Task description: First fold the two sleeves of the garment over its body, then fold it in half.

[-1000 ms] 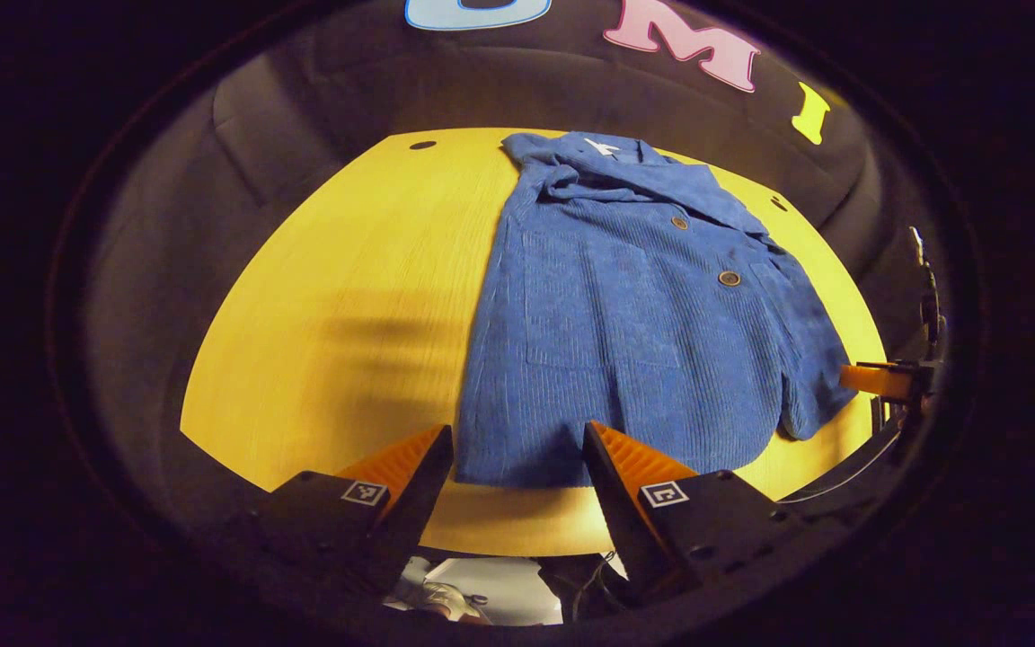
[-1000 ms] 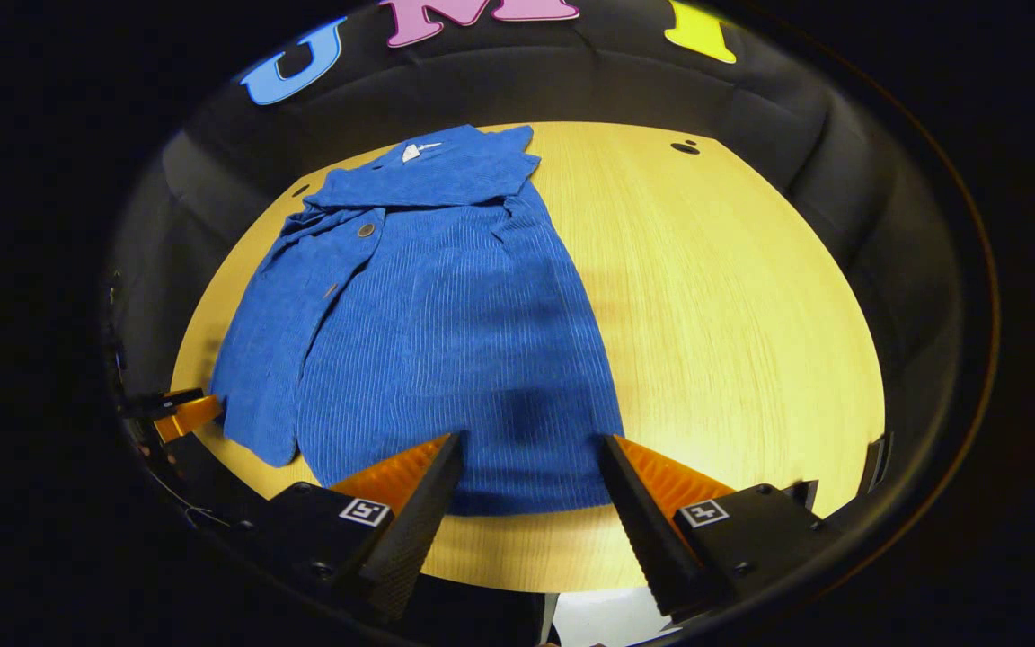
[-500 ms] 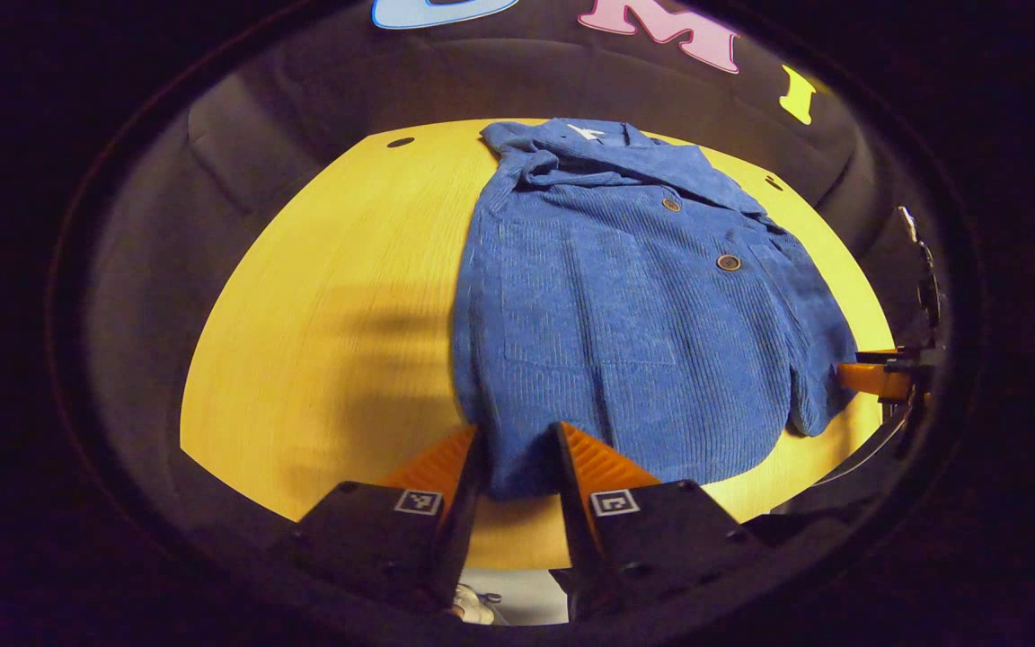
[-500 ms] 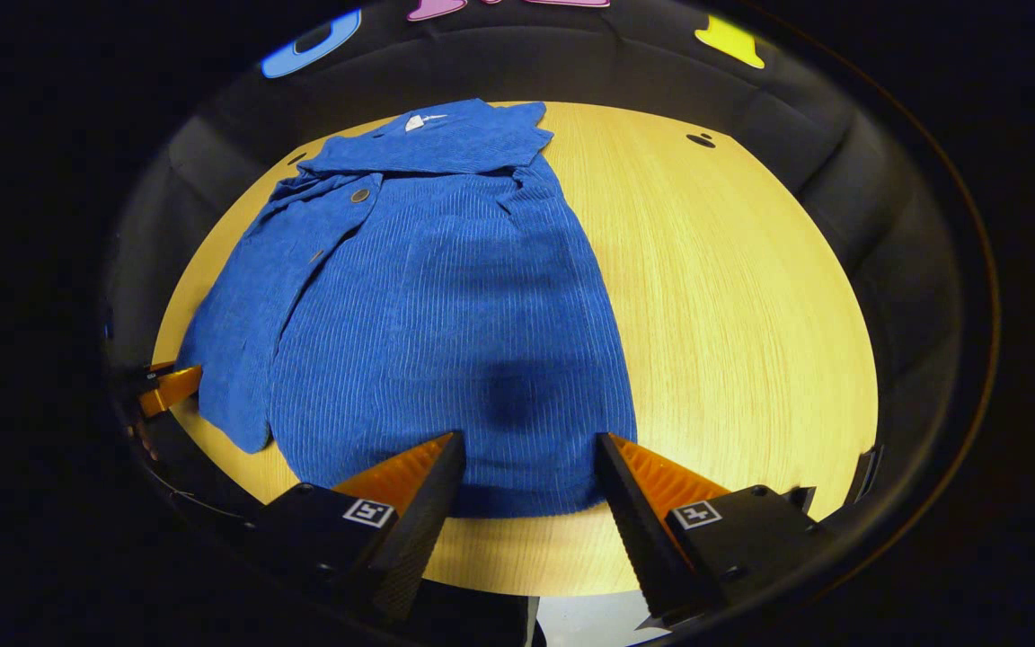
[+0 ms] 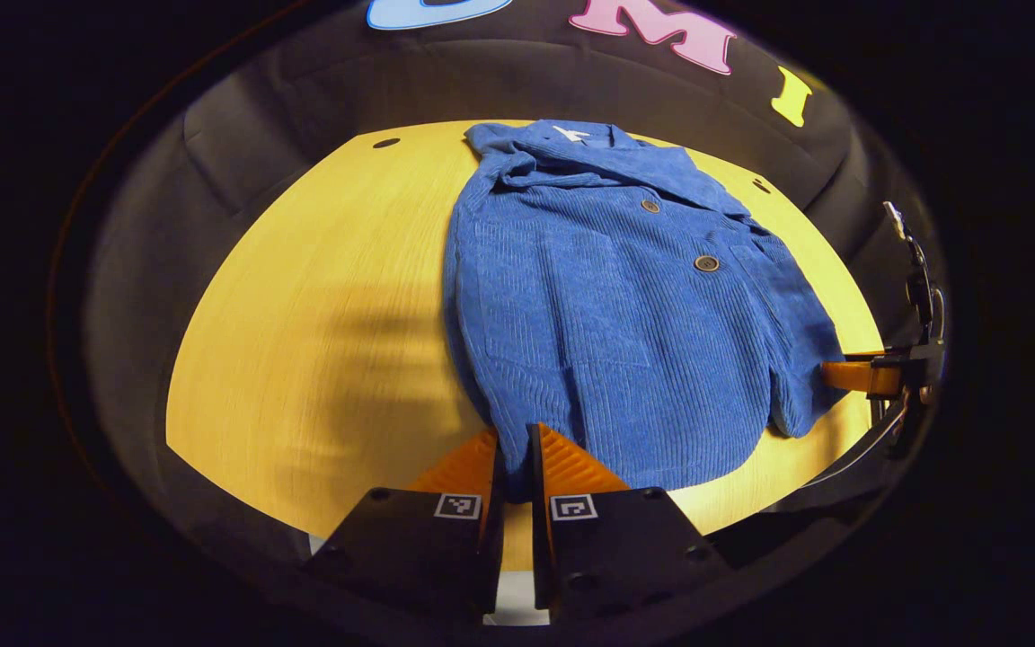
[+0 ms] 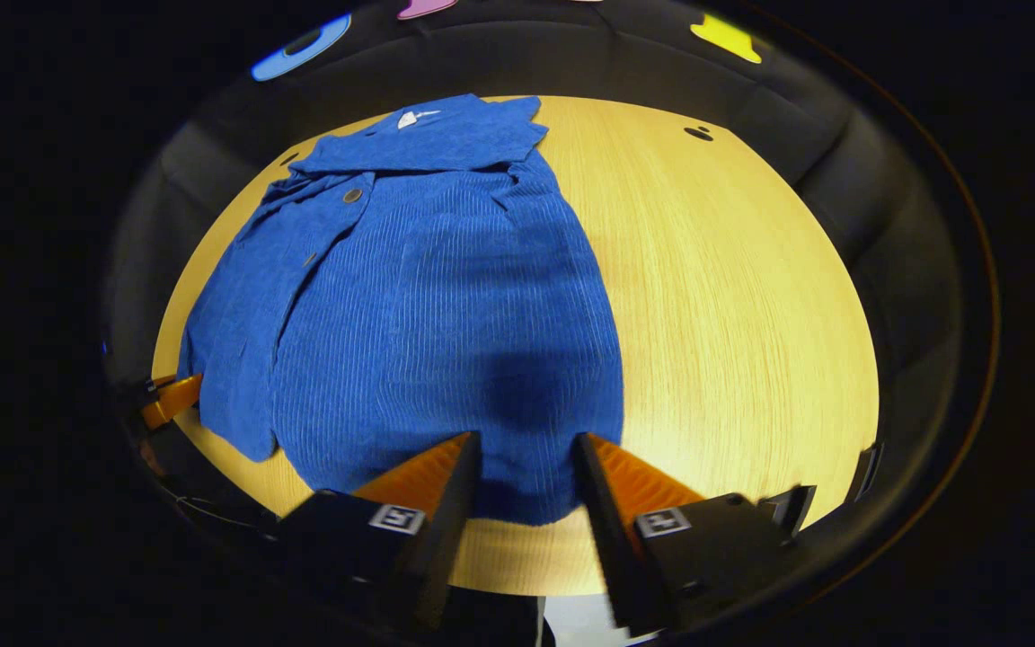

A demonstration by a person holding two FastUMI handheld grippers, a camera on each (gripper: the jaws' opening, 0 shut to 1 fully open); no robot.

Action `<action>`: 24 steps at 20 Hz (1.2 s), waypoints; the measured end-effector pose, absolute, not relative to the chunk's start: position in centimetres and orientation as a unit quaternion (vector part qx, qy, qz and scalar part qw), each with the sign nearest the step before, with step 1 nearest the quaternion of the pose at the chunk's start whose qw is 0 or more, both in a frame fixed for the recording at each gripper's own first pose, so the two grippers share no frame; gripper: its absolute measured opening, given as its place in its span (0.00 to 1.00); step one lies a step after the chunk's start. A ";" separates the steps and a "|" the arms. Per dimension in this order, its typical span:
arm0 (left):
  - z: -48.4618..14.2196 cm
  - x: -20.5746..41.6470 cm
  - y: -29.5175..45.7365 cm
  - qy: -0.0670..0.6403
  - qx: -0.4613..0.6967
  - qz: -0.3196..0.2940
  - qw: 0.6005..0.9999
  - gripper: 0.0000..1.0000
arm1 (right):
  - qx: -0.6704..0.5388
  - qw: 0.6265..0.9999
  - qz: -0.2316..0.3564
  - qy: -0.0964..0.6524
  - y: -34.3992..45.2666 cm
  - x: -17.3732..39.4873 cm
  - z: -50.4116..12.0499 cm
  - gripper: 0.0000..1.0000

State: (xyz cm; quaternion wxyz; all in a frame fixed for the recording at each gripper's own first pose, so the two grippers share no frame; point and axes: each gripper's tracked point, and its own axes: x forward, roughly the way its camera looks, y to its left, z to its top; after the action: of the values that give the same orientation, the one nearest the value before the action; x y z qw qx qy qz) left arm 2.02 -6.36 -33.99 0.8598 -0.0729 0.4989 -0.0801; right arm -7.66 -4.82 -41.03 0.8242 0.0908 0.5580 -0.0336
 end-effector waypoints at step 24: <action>-15.7 16.2 -5.4 0.350 -0.149 -0.121 0.917 0.00 | 0.175 0.914 0.082 0.356 -4.1 13.5 -23.0 0.05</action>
State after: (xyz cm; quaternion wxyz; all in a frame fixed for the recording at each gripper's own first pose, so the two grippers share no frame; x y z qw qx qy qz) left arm 16.15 -5.36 -15.69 0.9169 -0.1487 0.3501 -0.1209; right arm 13.47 -4.05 -22.97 0.9141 0.1752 0.3563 0.0816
